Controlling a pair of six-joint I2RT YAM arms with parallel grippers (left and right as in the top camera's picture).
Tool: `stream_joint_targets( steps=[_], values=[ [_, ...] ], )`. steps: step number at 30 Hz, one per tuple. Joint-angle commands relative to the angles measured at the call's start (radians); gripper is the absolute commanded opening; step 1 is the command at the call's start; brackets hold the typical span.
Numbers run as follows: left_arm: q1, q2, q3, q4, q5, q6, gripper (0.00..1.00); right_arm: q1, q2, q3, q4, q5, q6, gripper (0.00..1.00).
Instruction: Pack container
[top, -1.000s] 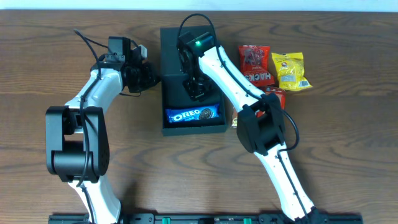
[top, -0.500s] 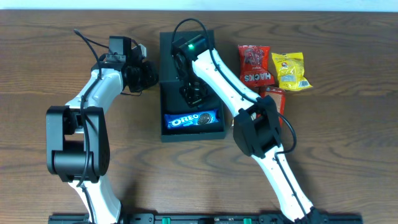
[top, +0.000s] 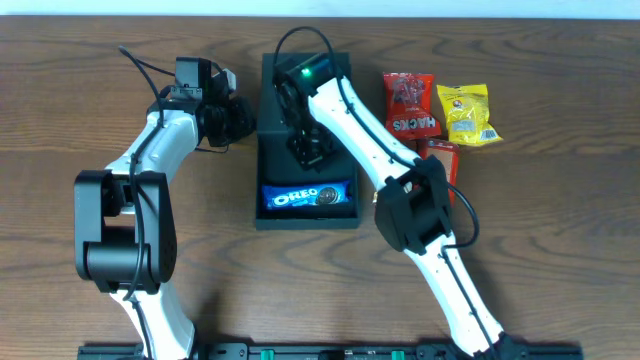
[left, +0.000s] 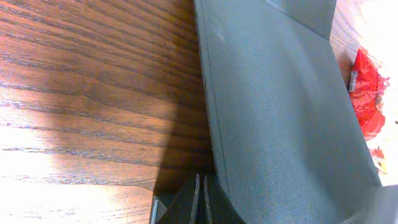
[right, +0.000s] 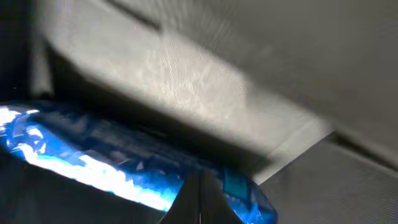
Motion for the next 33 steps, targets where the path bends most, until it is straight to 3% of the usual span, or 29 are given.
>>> stream_joint_targets(
  steps=[1, 12, 17, 22, 25, 30, 33],
  values=[
    [-0.005, 0.009, 0.003, 0.001, 0.019, -0.005, 0.06, -0.042, -0.092, 0.077, -0.008, -0.002, -0.015, 0.02],
    [-0.004, 0.008, 0.005, 0.002, 0.022, -0.004, 0.06, -0.106, -0.426, 0.074, -0.071, 0.077, -0.082, 0.02],
    [0.006, -0.004, 0.006, 0.001, 0.030, -0.004, 0.06, -0.088, -0.494, -0.034, -0.068, 0.093, -0.084, 0.02],
    [0.063, -0.062, 0.006, -0.030, 0.078, 0.021, 0.06, -0.066, -0.563, -0.239, -0.047, 0.147, -0.085, 0.02],
    [0.118, -0.121, 0.006, -0.120, 0.074, 0.111, 0.06, -0.060, -0.671, -0.387, 0.011, 0.195, -0.113, 0.02],
    [0.201, -0.220, 0.005, -0.294, 0.060, 0.247, 0.06, -0.070, -0.923, -0.768, 0.235, 0.179, -0.193, 0.02],
    [0.222, -0.247, 0.003, -0.391, -0.021, 0.302, 0.06, -0.071, -0.994, -0.975, 0.421, 0.129, -0.197, 0.02]
  ],
)
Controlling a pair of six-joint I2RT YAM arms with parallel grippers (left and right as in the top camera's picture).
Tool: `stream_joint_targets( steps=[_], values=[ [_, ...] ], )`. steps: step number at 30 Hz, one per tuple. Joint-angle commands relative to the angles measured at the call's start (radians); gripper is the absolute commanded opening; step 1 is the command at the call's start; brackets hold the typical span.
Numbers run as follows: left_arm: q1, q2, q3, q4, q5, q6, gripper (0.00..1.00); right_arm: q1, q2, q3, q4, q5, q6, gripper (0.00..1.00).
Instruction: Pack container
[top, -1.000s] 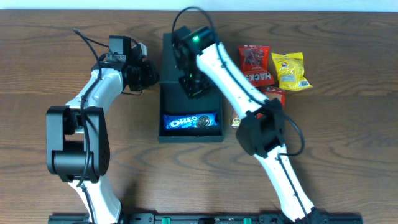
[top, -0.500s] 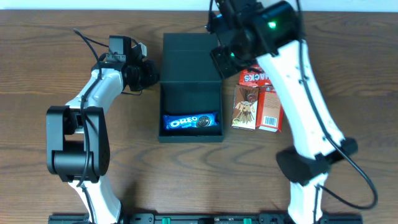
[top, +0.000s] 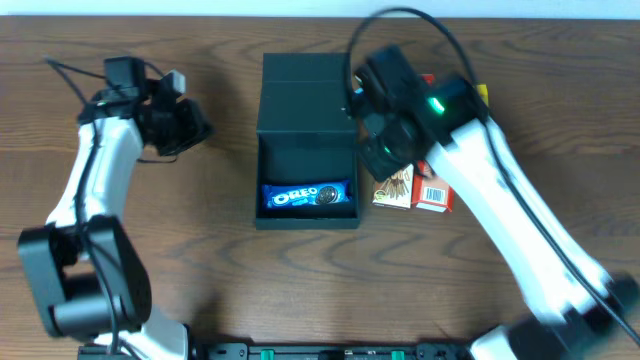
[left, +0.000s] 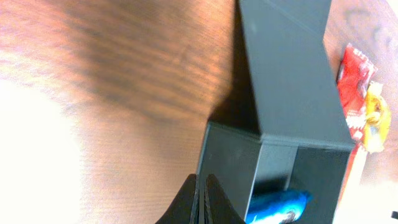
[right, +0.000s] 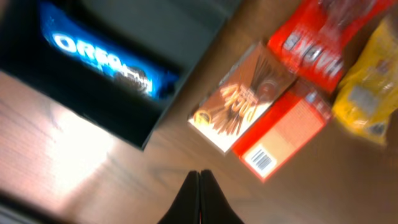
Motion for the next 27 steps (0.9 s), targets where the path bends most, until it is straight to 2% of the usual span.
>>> stream_joint_targets(
  steps=[1, 4, 8, 14, 27],
  values=[
    [0.011, -0.023, -0.003, -0.059, -0.068, 0.113, 0.06, 0.002, -0.039, -0.172, 0.124, -0.066, -0.038, 0.01],
    [0.007, -0.023, -0.064, -0.056, -0.055, 0.123, 0.06, 0.013, -0.013, -0.271, 0.304, -0.188, -0.037, 0.02],
    [-0.002, -0.023, -0.187, 0.013, 0.014, 0.118, 0.06, 0.027, 0.060, -0.309, 0.451, -0.225, -0.029, 0.02],
    [-0.011, -0.023, -0.317, 0.078, 0.041, 0.085, 0.06, 0.069, 0.204, -0.309, 0.529, -0.233, -0.027, 0.02],
    [-0.097, -0.023, -0.370, 0.119, 0.042, 0.051, 0.06, 0.118, 0.357, -0.309, 0.650, -0.131, -0.027, 0.02]
  ],
)
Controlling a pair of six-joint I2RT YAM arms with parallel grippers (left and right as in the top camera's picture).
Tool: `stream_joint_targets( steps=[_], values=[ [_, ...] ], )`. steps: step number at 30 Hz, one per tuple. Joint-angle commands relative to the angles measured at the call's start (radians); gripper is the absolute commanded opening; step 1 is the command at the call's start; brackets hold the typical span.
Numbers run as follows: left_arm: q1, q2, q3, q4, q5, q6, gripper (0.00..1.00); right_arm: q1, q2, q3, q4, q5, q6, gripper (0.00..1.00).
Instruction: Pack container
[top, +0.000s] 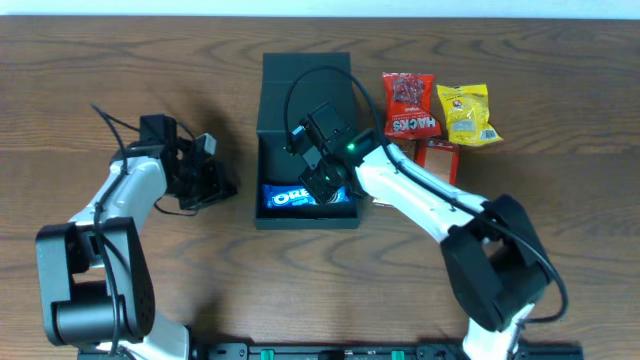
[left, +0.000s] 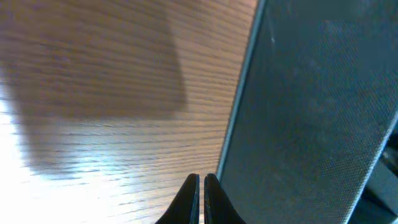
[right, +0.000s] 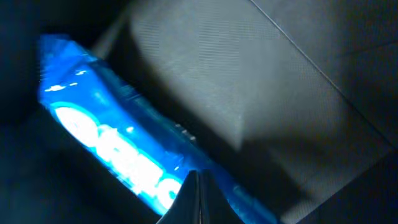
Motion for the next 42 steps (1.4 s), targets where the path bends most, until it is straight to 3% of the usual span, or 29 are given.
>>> stream_joint_targets(
  steps=[1, 13, 42],
  values=[
    [-0.025, 0.000, -0.013, 0.003, 0.007, -0.015, 0.06, 0.004, 0.033, 0.000, 0.011, 0.047, -0.006, 0.02],
    [-0.034, 0.000, -0.013, 0.053, 0.007, -0.055, 0.06, 0.007, 0.059, 0.005, -0.068, 0.042, -0.006, 0.01],
    [-0.034, 0.000, -0.013, 0.113, 0.007, -0.121, 0.06, 0.060, 0.111, 0.038, 0.128, -0.176, 0.048, 0.01]
  ],
)
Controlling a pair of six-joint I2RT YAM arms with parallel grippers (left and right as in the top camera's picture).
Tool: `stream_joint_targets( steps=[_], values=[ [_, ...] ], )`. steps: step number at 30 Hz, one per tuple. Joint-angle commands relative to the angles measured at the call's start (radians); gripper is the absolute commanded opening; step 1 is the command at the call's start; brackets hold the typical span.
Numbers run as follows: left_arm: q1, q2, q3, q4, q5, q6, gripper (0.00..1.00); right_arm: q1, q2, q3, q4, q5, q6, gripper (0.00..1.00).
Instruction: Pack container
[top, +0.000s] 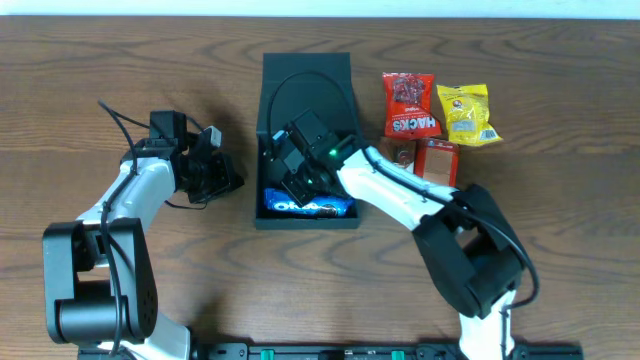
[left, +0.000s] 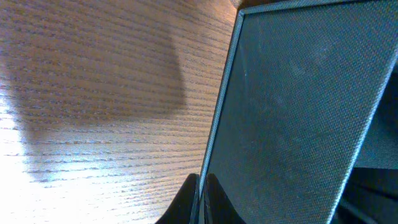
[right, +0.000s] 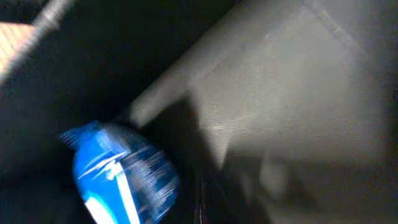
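The black box (top: 305, 80) stands open in the middle of the table, lid back. A blue Oreo pack (top: 305, 207) lies at its near end. My right gripper (top: 285, 178) is down inside the box, shut with nothing in it, at the pack's left end. In the right wrist view its dark fingertips (right: 200, 202) are beside the Oreo pack (right: 118, 180), under the grey inner wall (right: 280, 93). My left gripper (top: 236, 183) is shut just outside the box's left wall. In the left wrist view it (left: 200, 199) points at the wall's edge (left: 217, 143).
To the right of the box lie a red Hacks bag (top: 410, 105), a yellow snack bag (top: 468, 112), a brown Pocky box (top: 403, 155) and a red carton (top: 438, 162). My right arm crosses over the box's right wall.
My right gripper has moved from the middle of the box to its left side, by the Oreo pack's end. The left gripper has edged closer to the box's left wall.
First my right gripper was shut inside the box above the Oreo pack, the left by the box's far left side. Then the right was out over the cartons and the left far off. Then both were back, and now they are at the box's left wall.
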Motion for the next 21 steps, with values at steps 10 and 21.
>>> stream_joint_targets(
  steps=[10, 21],
  values=[
    [-0.002, 0.000, -0.006, 0.005, 0.007, -0.011, 0.06, 0.035, 0.011, 0.015, -0.002, -0.126, 0.024, 0.01],
    [-0.002, 0.000, -0.006, 0.017, 0.007, -0.012, 0.06, -0.021, 0.011, 0.172, -0.195, 0.169, 0.056, 0.01]
  ],
)
